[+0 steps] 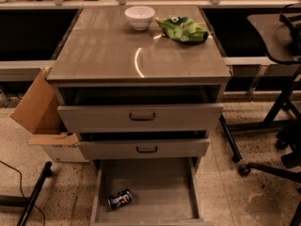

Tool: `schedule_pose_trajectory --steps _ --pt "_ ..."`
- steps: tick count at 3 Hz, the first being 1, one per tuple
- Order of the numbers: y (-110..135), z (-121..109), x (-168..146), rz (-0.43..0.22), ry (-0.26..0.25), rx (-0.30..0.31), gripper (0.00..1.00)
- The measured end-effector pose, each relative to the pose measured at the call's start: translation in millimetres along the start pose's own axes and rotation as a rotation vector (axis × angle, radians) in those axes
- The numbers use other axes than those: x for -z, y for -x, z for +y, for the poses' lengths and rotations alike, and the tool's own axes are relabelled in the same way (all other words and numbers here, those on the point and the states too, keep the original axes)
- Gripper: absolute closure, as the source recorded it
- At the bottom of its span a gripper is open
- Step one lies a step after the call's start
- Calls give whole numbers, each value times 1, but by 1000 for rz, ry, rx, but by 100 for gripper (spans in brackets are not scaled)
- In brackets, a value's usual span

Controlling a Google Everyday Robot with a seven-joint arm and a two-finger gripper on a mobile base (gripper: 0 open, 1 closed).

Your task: Pick pepsi can from bottom drawer and place on counter

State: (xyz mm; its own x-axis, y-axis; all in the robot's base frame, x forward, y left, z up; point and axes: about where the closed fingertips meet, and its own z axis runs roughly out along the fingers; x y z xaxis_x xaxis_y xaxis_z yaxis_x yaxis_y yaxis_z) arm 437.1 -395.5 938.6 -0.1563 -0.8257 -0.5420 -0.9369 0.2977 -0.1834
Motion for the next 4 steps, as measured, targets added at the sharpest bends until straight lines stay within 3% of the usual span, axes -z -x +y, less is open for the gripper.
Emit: schedule_pose_trajectory --steps 2,3,4 --pt "-1 4 -12 32 9 23 0" --pt "2 37 -57 100 67 104 0" --pt "15 69 -90 144 89 170 0"
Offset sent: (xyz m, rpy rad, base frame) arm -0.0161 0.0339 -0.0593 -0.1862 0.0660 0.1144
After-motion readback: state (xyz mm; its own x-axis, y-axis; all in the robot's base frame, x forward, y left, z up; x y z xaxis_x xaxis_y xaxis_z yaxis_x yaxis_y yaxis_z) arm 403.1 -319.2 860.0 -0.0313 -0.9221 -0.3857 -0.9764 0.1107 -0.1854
